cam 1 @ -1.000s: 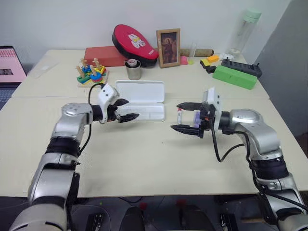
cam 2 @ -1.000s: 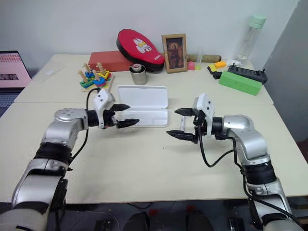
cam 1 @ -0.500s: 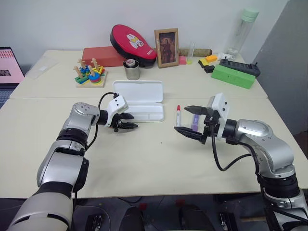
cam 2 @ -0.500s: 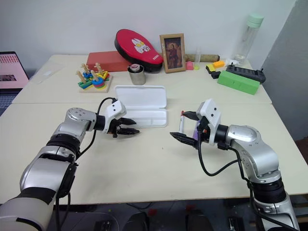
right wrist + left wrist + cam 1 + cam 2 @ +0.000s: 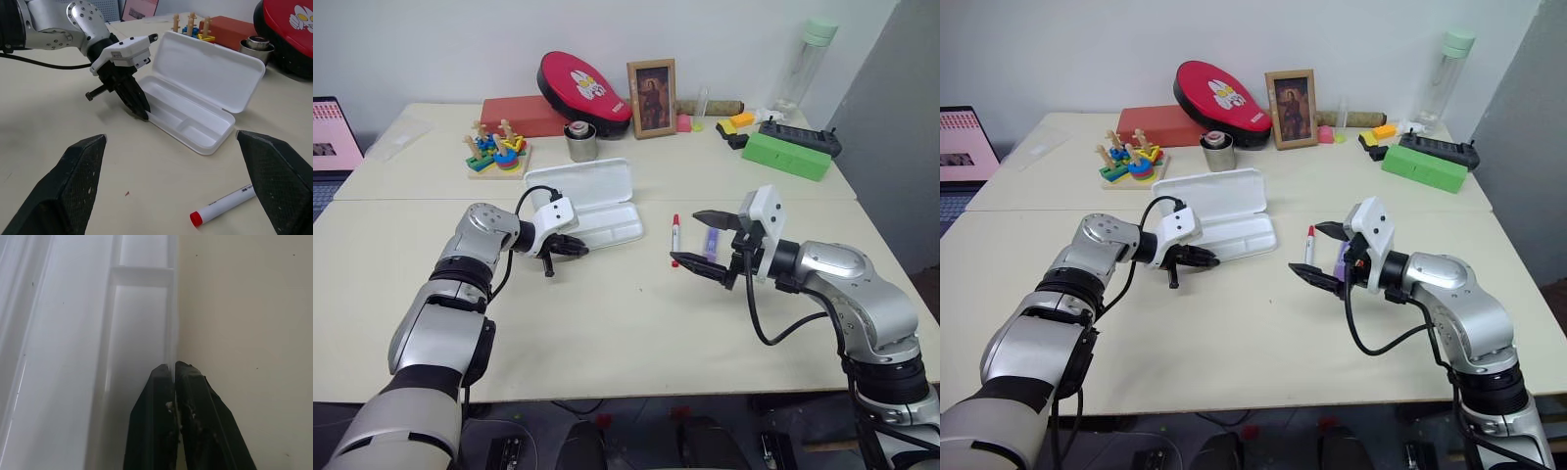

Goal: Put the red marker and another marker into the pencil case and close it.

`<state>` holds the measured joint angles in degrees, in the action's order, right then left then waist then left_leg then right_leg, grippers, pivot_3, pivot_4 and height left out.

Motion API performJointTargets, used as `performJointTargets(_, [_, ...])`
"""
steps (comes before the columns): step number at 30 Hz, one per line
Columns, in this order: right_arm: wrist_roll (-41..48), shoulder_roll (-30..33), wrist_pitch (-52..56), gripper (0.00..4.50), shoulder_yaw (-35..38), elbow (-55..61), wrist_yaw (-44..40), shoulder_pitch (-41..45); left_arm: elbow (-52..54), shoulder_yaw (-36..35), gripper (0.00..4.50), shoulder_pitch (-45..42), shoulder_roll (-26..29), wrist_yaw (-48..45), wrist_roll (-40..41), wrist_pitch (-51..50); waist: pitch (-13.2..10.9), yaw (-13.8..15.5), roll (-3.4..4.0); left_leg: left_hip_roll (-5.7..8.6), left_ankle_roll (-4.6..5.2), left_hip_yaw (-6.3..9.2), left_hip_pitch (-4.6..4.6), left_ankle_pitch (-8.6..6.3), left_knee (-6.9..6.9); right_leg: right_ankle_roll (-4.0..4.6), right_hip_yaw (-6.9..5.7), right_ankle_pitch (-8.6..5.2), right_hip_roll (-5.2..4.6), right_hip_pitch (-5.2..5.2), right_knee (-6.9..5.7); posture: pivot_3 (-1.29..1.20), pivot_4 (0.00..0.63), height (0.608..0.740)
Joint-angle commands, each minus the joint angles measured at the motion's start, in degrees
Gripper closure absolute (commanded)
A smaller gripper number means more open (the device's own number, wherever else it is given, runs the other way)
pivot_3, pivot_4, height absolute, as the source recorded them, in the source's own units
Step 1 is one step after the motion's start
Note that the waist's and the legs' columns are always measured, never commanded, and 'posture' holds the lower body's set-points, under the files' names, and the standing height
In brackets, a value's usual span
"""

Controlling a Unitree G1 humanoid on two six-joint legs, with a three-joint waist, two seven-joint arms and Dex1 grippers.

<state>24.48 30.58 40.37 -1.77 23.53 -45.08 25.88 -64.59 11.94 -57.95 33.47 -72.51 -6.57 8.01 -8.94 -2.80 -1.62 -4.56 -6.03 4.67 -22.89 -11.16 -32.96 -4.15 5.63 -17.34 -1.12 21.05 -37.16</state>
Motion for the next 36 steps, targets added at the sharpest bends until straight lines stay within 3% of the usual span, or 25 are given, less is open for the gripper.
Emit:
performJointTargets(1, [2.9, 1.6, -0.2, 0.0, 2.4, 3.2, -1.1, 0.3, 5.3, -2.8, 4.45, 1.6, 1.0, -4.0, 3.6, 0.0, 0.0, 0.0, 0.01, 0.0, 0.0, 0.0, -0.01, 0.0, 0.0, 0.0, 0.0, 0.0, 0.0, 0.01, 0.0, 0.0, 0.15, 0.74])
performJointTargets(9, [6.9, 6.2, 0.9, 0.0, 3.5, 5.7, -3.4, -0.2, 38.5, -3.3, 4.45, 18.7, 7.5, -14.6, 11.2, -11.3, 0.0, -0.1, 0.02, -0.03, 0.0, 0.01, -0.04, 0.0, 0.05, 0.02, -0.02, 0.0, -0.01, 0.02, 0.04, 0.0, 0.15, 0.74])
performJointTargets(16, [8.4, 7.8, 1.4, 0.0, 3.0, 6.6, -3.8, -0.7, 60.0, -3.3, 4.45, 31.5, 11.9, -12.3, 13.4, -20.8, 0.0, 0.3, 0.01, -0.07, 0.02, 0.0, 0.04, 0.01, -0.02, 0.0, 0.0, 0.0, 0.01, -0.05, -0.01, 0.0, 0.15, 0.74])
performJointTargets(27, [9.3, 9.0, 1.6, 0.0, 2.0, 7.1, -3.9, -1.6, 63.8, -2.7, 4.45, 35.3, 13.0, -9.0, 13.6, -22.6, 0.0, 1.0, 0.01, -0.05, 0.08, -0.03, 0.02, 0.05, -0.09, -0.07, 0.04, 0.03, 0.01, -0.06, 0.06, 0.0, 0.15, 0.74])
performJointTargets(36, [9.2, 9.5, 1.6, 0.0, 0.9, 6.8, -4.0, -2.0, 59.4, -1.9, 4.45, 34.3, 13.7, -9.9, 12.6, -16.4, 0.0, 1.0, 0.01, -0.05, 0.08, -0.03, 0.01, 0.04, -0.07, -0.07, 0.04, 0.03, 0.01, -0.03, 0.08, 0.0, 0.15, 0.74])
